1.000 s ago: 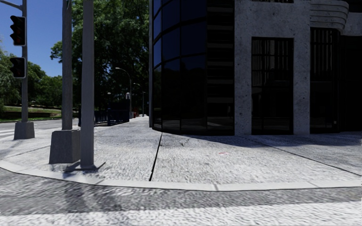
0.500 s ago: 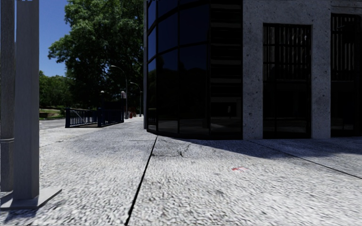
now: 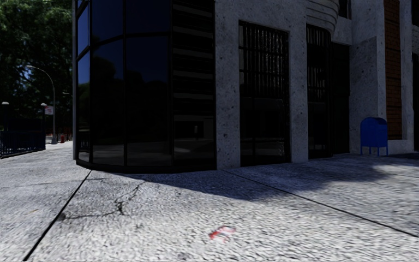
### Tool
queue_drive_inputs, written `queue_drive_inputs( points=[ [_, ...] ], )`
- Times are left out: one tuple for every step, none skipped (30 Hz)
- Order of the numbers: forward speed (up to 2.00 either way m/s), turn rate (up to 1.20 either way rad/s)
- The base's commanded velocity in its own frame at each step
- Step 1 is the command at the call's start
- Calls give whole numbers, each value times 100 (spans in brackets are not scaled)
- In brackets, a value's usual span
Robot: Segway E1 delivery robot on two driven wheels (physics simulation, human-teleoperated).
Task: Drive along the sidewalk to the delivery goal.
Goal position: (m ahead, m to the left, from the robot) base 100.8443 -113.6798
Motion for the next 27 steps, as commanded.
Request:
queue_drive_inputs(
  points=[
    [200,-103],
    [200,-103],
    [200,-103],
    [200,-103],
    [200,-103],
    [200,-103],
    [200,-103],
    [200,-103],
    [200,-103],
    [200,-103],
    [200,-103],
    [200,-103],
    [200,-103],
    [200,-103],
    [200,-103],
    [200,-103],
    [200,-103],
    [200,-103],
    [200,-103],
    [200,-103],
    [200,-103],
    [200,-103],
    [200,-103],
    [200,-103],
    [200,-103],
    [200,-103],
    [200,-103]
  ],
)
